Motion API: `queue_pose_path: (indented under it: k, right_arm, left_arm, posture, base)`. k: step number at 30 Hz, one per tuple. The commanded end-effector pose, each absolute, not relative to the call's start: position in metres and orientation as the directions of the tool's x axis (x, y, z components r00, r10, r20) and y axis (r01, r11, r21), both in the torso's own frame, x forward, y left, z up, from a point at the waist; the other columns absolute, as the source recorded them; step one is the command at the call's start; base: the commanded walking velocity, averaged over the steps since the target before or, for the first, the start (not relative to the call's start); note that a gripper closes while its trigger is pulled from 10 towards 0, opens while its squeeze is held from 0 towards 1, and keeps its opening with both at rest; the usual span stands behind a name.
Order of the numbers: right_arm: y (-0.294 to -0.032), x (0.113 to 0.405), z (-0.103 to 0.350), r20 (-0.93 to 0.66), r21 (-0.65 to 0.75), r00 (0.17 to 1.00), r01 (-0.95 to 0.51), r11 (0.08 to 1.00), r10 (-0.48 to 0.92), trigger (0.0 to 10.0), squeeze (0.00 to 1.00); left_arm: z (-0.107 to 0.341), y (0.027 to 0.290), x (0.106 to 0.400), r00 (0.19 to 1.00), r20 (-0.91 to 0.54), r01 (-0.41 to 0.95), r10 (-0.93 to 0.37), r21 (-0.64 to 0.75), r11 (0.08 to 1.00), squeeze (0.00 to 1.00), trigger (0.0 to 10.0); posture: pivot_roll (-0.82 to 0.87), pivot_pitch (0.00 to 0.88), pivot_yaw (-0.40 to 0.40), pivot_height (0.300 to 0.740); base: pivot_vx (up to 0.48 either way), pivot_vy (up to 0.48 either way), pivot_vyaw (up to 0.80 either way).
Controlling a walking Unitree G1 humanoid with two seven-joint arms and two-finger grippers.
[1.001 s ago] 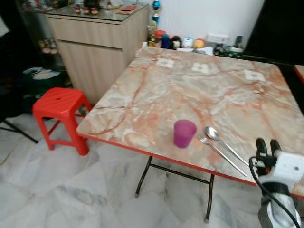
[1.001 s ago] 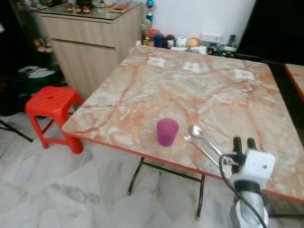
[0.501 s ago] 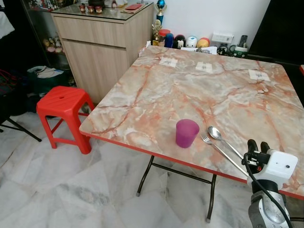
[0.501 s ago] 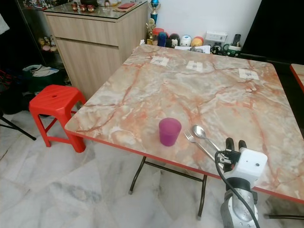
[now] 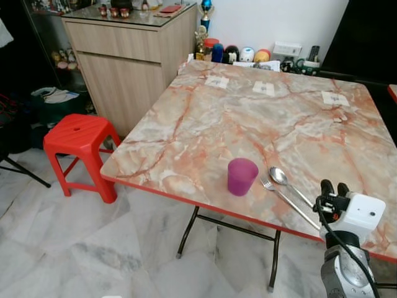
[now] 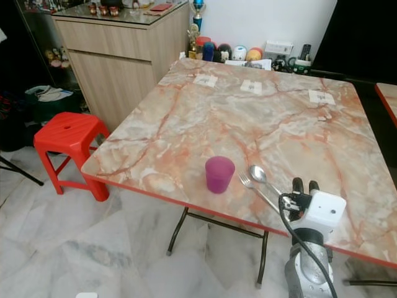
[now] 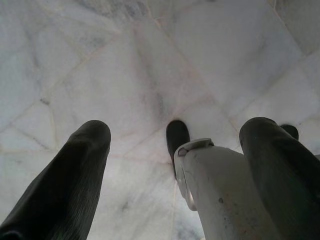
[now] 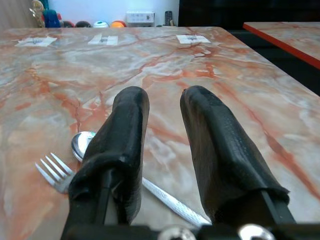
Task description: Setting the table
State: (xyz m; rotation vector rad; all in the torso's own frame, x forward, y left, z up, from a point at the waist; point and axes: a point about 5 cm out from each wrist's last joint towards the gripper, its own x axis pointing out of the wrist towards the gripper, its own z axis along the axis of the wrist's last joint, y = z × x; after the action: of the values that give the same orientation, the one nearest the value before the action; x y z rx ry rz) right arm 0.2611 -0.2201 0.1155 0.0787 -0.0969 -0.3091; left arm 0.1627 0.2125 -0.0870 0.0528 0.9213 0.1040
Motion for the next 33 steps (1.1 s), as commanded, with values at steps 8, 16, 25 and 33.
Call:
queue_pose_path:
  k: [8, 16, 25, 33]
  right_arm:
    - [-0.219, 0.264, 0.113, 0.066, 0.102, 0.948, 0.304, 0.947, -0.311, 10.0, 0.00]
    - [-0.221, 0.264, 0.114, 0.069, 0.100, 0.945, 0.311, 0.945, -0.319, 10.0, 0.00]
    - [-0.246, 0.266, 0.123, 0.061, 0.014, 0.961, 0.270, 0.963, -0.271, 10.0, 0.00]
    - [-0.238, 0.266, 0.130, -0.044, -0.134, 0.985, -0.169, 0.977, 0.165, 10.0, 0.00]
  left_arm:
    - [-0.091, 0.214, 0.153, 0.570, -0.814, -0.071, 0.114, 0.090, 0.993, 0.00, 10.0]
    - [-0.091, 0.213, 0.154, 0.572, -0.813, -0.069, 0.113, 0.089, 0.994, 0.00, 10.0]
    - [-0.090, 0.211, 0.157, 0.573, -0.812, -0.069, 0.111, 0.087, 0.994, 0.00, 10.0]
    - [-0.090, 0.213, 0.158, 0.575, -0.811, -0.065, 0.110, 0.088, 0.994, 0.00, 10.0]
  posture:
    - [-0.01, 0.089, -0.034, 0.740]
    - [0.00, 0.092, -0.034, 0.740]
    - [-0.01, 0.103, -0.034, 0.740]
    - [-0.02, 0.108, -0.030, 0.740]
  base:
    - [0.170, 0.000, 0.00]
    - [0.000, 0.000, 0.00]
    - [0.000, 0.000, 0.00]
    - [0.000, 0.000, 0.00]
